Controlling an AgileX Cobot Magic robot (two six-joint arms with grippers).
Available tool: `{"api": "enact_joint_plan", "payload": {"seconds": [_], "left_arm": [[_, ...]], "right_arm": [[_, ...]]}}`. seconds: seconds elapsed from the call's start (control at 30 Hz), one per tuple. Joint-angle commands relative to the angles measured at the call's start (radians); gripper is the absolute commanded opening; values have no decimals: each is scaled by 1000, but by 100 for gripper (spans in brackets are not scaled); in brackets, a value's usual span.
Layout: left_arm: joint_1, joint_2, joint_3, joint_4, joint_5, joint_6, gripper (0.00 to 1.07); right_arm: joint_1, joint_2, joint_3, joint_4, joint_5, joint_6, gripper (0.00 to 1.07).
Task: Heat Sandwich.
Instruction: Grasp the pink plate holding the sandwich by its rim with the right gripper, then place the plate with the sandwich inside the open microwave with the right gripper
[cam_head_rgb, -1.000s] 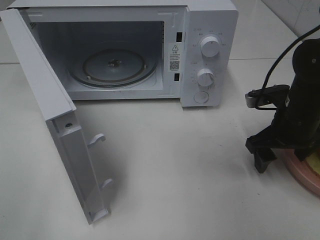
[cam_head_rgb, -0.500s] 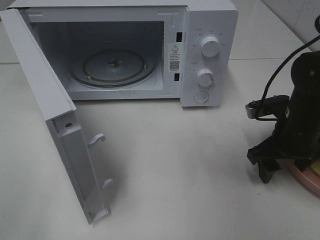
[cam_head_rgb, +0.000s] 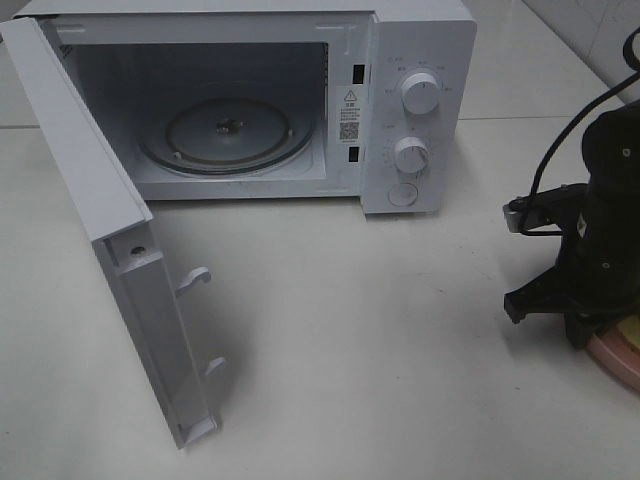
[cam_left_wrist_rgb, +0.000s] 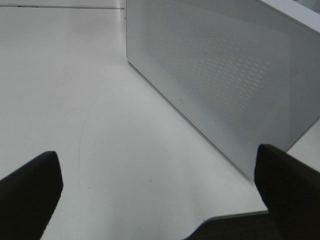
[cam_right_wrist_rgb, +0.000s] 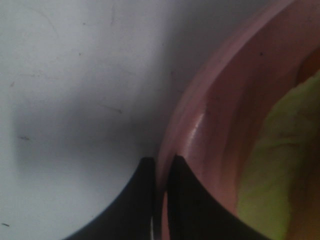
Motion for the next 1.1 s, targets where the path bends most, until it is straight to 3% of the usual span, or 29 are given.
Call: {"api": "enact_joint_plan", "payload": {"seconds": [0.03, 0.4, 0.63, 1.1], "left_arm": [[-3, -17, 3, -1, -13, -7, 99], [-3, -17, 3, -1, -13, -7, 99], [-3, -17, 3, -1, -13, -7, 99], [-3, -17, 3, -1, -13, -7, 99]], "right_arm": [[-1, 3, 4, -9, 15, 9, 0], [2, 3, 2, -18, 74, 32, 0], [86, -10, 2, -169, 124, 159, 0], [158, -74, 2, -215, 202, 187, 0]]}}
